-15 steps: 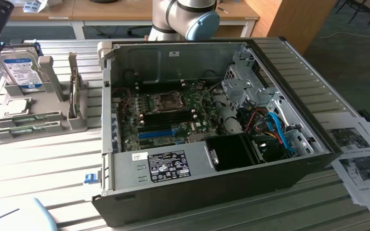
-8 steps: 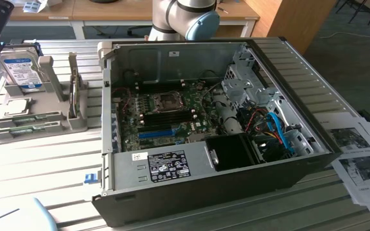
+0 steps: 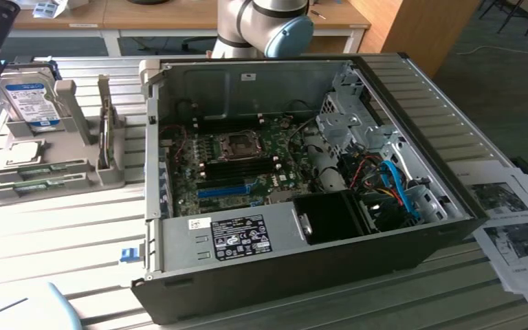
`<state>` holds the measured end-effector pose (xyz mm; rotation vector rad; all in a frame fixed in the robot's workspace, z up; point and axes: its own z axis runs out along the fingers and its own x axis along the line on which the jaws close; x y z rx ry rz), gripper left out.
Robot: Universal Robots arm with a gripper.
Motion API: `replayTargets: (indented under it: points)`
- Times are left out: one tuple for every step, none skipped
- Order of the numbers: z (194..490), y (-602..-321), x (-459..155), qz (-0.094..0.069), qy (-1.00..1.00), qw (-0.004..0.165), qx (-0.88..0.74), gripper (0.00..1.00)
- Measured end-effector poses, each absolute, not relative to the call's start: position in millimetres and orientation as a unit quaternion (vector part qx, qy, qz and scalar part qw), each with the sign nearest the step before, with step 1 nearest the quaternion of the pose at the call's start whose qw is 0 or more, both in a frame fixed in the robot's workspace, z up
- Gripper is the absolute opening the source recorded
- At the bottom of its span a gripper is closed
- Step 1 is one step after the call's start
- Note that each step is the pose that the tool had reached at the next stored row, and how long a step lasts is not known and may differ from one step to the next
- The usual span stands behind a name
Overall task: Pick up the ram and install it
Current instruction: 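Pick up the ram and move it above insertion slot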
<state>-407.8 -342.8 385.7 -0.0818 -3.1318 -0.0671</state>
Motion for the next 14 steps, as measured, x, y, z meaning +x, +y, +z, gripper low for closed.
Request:
replayTargets:
  points:
    - [385.7, -342.9, -407.8, -0.021, -0.999, 0.004, -0.023, 0.09]
    - [385.7, -342.9, -407.8, -0.021, -1.000, 0.004, -0.020, 0.09]
    - [385.7, -342.9, -407.8, -0.021, -1.000, 0.004, -0.017, 0.09]
    - [385.7, -342.9, -407.8, -0.021, -1.000, 0.004, -0.013, 0.09]
    - [385.7, -342.9, -407.8, -0.021, -1.000, 0.004, -0.010, 0.09]
    - [385.6, -342.9, -407.8, -0.021, -1.000, 0.004, -0.006, 0.09]
    - [385.7, -342.9, -407.8, -0.021, -1.000, 0.005, -0.002, 0.09]
    - [385.7, -342.8, -407.8, -0.021, -1.000, 0.005, 0.002, 0.09]
    - [385.7, -342.9, -407.8, -0.021, -1.000, 0.005, 0.006, 0.09]
    - [385.7, -342.8, -407.8, -0.021, -1.000, 0.005, 0.010, 0.09]
    - [385.7, -342.9, -407.8, -0.021, -1.000, 0.005, 0.015, 0.09]
    - [385.7, -342.8, -407.8, -0.021, -1.000, 0.005, 0.020, 0.09]
    - [385.7, -342.9, -407.8, -0.021, -0.999, 0.005, 0.024, 0.09]
    - [385.7, -342.9, -407.8, -0.021, -0.999, 0.005, 0.029, 0.09]
